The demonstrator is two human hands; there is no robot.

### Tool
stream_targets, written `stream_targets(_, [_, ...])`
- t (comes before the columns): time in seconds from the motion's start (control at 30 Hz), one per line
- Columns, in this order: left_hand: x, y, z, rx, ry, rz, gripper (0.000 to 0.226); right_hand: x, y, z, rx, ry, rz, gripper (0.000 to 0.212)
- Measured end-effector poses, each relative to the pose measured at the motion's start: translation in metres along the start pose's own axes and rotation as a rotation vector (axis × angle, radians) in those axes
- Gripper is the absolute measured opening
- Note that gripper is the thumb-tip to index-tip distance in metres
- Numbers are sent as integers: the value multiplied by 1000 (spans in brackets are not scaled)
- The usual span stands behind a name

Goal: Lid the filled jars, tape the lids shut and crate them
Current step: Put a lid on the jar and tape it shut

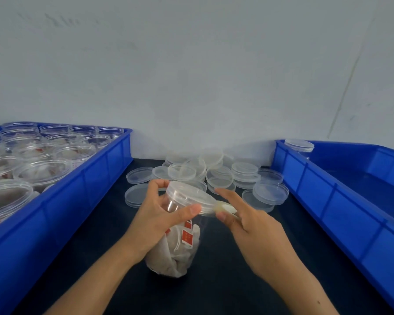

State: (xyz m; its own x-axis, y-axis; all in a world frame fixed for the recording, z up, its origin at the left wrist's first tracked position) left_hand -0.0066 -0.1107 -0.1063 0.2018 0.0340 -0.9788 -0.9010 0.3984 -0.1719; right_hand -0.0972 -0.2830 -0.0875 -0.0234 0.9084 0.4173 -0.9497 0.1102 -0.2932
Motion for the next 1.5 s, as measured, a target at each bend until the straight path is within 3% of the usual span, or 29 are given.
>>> stream_targets(0.23, [-1,0,1,72,27,12,81,3,2,-6,-103,66,69,44])
stream_targets(0.33, [-3,4,-3,31,-77,-57,57,3,2,-8,-145,61,47,45])
stream_targets(0.4, [-4,9,-11,-91,-268,-127,44,4,4,-10,-172,36,11,45])
stream_targets(0.5, [-7,17,-24,-335,-531,-267,60,11,8,-17,-172,14,-44,46])
stream_targets(0.63, [-5,17,-25,-302,-623,-236,84,13,10,-23,-205,71,3,48])
stream_targets(0.8, [-6,11,-18,-270,-500,-127,84,16,10,-16,-132,95,65,49])
stream_targets(1.03, [-2,4,-6,-258,-364,-90,84,6,7,-6,62,-267,-127,56])
stream_targets(1.27, [-1,2,-4,-135,-81,-45,79,-1,3,1,-6,-4,-42,39])
stream_targets(1.5, [-2,1,-4,-2,84,-31,75,-4,2,0,22,-49,-27,37])
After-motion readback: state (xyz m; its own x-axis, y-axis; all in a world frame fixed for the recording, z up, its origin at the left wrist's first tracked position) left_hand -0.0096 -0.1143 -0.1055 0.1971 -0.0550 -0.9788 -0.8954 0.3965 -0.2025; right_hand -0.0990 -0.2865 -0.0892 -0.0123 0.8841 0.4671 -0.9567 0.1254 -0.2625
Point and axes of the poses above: each hand's wrist, its own y-axis away from the middle knuckle, its own z-axis out of the back of the hand, x = y × z, the point moved 1 cm from there along -y, towards the middle knuckle, and after that the axes turned 2 degrees about z, right-handed, at the moved point
